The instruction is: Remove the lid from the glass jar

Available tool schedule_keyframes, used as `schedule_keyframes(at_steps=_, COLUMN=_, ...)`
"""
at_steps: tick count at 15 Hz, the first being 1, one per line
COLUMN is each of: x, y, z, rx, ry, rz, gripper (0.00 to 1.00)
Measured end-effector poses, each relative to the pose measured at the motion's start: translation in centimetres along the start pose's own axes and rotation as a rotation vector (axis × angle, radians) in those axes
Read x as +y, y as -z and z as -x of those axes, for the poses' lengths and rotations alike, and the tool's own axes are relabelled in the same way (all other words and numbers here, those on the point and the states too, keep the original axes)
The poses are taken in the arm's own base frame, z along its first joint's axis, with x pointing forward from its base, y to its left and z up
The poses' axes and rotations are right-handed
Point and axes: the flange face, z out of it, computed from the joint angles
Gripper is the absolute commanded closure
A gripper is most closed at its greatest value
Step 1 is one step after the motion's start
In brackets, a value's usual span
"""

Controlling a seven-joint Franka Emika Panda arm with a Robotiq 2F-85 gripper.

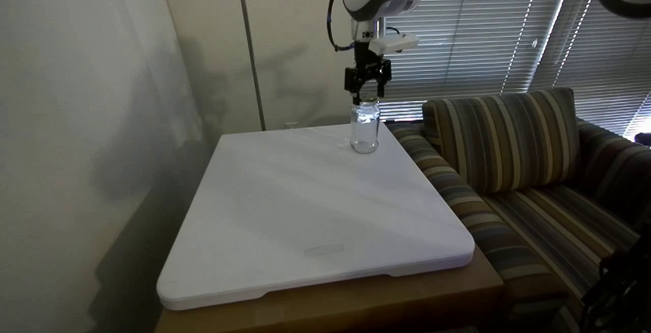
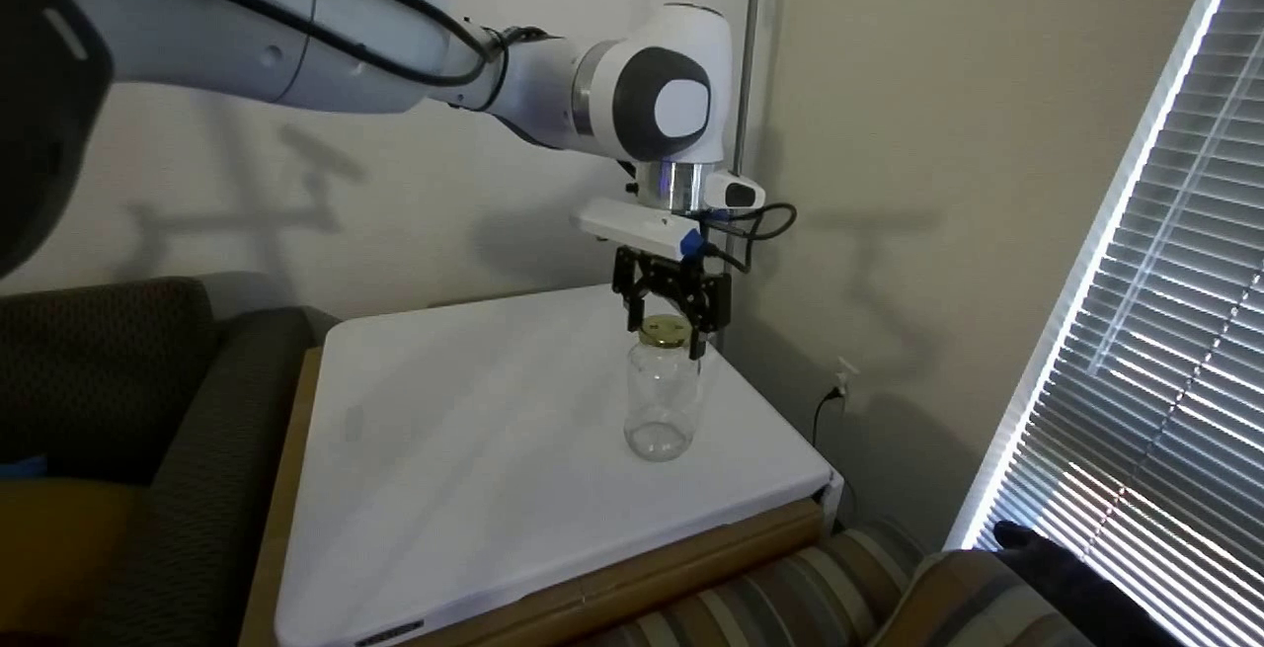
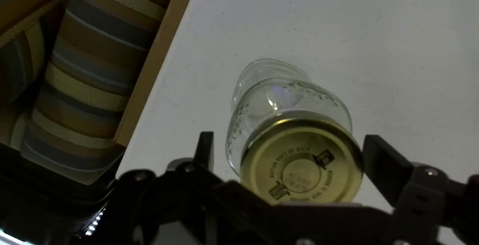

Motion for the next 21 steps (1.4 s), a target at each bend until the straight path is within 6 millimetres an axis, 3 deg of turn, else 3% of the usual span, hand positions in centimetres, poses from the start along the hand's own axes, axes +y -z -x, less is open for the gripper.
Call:
schedule_keyframes(at_steps=5, x=-0.1, y=0.29, z=-0.07, rx=0.006, ry=0.001, rz=0.0, gripper=0.0)
schedule_keyframes(at_steps=8, x=-0.13, y=0.54, z=-0.13, rx=0.011, ry=0.002, rz=0.0, gripper=0.17)
schedule_keyframes(at_steps=9, x=-0.15, y=0.61, z=-0.14, rx=0.013, ry=0.002, rz=0.0, gripper=0.18)
schedule_keyframes(at_steps=10, x=-0.18, y=0.66, z=-0.15, rx=0.014, ry=0.002, rz=0.0, gripper=0.3)
schedule_keyframes(at_steps=12, x=-0.23, y=0.72, z=-0.17, rx=0.015, ry=0.003, rz=0.0, gripper=0.29)
schedule_keyframes(at_steps=13, x=-0.24, y=0.74, z=-0.17, rx=0.015, ry=0.003, rz=0.0, gripper=0.36)
schedule_keyframes(at_steps=14, x=-0.28, y=0.77, z=-0.18, rx=0.016, ry=0.003, rz=0.0, gripper=0.33)
schedule_keyframes(at_steps=21, x=-0.31, y=0.85, z=-0.2, rx=0.018, ry=0.004, rz=0.0, gripper=0.49)
